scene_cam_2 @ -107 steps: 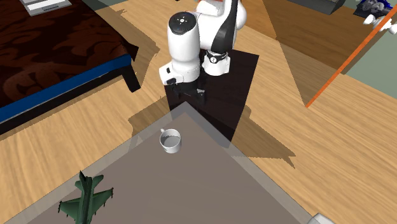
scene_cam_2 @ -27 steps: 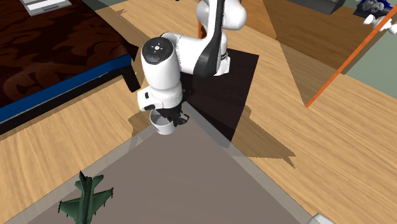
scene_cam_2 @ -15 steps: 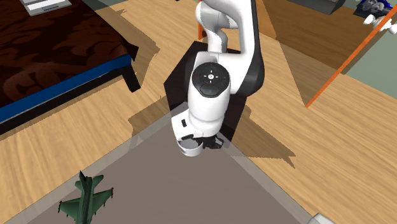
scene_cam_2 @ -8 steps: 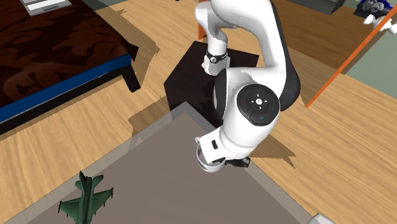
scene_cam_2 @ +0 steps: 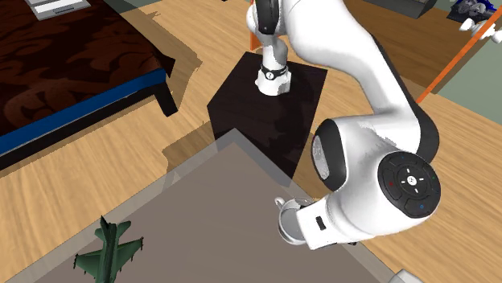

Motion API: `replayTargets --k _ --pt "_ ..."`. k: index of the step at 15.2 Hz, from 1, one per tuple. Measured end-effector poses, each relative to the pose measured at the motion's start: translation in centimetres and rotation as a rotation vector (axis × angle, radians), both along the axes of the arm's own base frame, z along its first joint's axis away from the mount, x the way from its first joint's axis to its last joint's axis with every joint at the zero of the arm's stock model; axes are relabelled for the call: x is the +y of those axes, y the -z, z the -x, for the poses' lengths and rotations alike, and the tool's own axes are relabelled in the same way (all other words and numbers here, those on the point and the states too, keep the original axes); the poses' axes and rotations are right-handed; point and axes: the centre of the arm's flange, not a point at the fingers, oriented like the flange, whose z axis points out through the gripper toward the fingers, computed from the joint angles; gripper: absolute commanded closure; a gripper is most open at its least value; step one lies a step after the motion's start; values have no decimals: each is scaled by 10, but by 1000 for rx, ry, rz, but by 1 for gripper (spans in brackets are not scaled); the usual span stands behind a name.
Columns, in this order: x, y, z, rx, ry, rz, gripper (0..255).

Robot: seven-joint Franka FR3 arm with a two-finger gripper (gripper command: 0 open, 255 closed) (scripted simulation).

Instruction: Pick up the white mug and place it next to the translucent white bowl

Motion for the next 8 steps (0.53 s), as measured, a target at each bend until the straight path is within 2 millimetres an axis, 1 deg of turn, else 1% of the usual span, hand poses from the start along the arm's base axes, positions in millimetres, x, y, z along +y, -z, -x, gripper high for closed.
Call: replayTargets --k 1,3,5,8 --pt "14 0 -5 0 0 0 255" --pt "36 0 -15 -2 -2 -1 255" --pt "43 6 -16 1 0 0 255" --pt "46 19 -17 1 1 1 255"
